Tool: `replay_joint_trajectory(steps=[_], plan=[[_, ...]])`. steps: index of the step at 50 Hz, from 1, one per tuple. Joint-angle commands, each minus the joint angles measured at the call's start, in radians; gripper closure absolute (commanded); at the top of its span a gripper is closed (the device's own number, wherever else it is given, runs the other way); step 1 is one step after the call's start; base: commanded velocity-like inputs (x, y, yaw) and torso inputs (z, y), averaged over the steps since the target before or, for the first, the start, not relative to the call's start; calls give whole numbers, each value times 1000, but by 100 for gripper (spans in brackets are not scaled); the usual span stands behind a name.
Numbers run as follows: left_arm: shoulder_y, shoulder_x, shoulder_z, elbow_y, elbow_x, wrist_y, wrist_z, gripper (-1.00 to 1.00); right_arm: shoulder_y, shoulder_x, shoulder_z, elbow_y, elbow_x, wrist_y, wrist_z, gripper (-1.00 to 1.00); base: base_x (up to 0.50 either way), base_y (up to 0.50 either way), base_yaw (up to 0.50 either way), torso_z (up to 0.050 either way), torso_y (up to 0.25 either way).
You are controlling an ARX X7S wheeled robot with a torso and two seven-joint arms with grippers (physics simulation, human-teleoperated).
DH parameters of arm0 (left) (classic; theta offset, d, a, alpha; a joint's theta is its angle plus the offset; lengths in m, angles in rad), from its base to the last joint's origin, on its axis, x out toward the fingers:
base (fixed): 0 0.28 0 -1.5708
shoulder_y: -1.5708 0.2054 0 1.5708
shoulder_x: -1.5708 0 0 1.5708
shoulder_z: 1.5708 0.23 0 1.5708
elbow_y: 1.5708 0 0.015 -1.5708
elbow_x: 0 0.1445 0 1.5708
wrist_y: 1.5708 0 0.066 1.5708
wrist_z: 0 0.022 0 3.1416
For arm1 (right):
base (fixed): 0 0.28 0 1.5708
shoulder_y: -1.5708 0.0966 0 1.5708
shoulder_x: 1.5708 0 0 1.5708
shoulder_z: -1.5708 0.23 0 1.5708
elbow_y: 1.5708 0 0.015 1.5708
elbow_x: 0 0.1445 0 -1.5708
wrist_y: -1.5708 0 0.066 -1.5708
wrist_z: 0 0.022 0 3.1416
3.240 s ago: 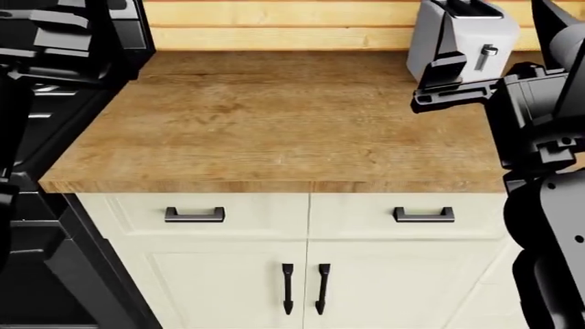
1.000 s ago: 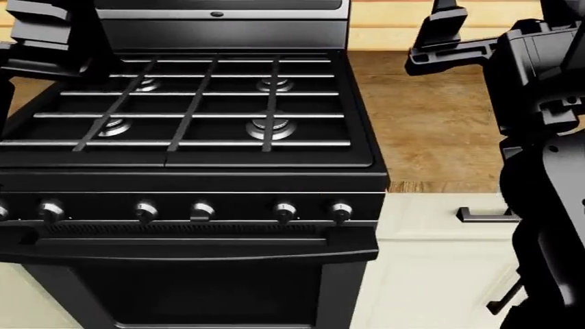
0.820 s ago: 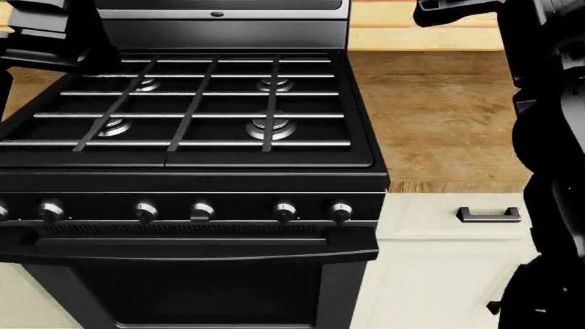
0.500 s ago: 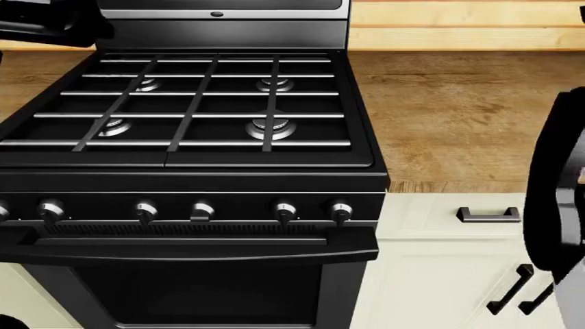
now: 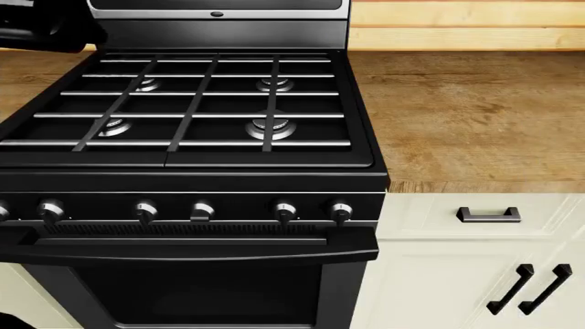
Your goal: Pick the mug from the cabinet, place it under the coffee machine dispenser, and press the start button.
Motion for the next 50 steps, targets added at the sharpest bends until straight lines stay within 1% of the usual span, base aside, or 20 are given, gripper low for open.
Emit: replay_joint_trajectory(steps=[1,8,13,33,50], plan=[[-5,-5,-15,19,-40,-26,-31,-100,41,2,12,81,-21,76,-8,-100,0,0,0,0,0],[-8,-9,-23,24,-56,-32,-46,-100,28,-7,-22,81,-21,36,-60,-100,0,0,0,0,0],[-12,-13,-27,28,-64,-35,-57,-100,24,-8,-12,81,-13,10,-86,-100,0,-43,0,0,0],[-28,-33,-23,43,-86,-43,-90,-100,31,-7,51,81,-11,-26,-138,-100,1,-473,0,0,0],[-26,-38,-12,40,-96,-27,-91,-100,31,-10,82,81,-16,-36,-140,-100,0,0,0,0,0]])
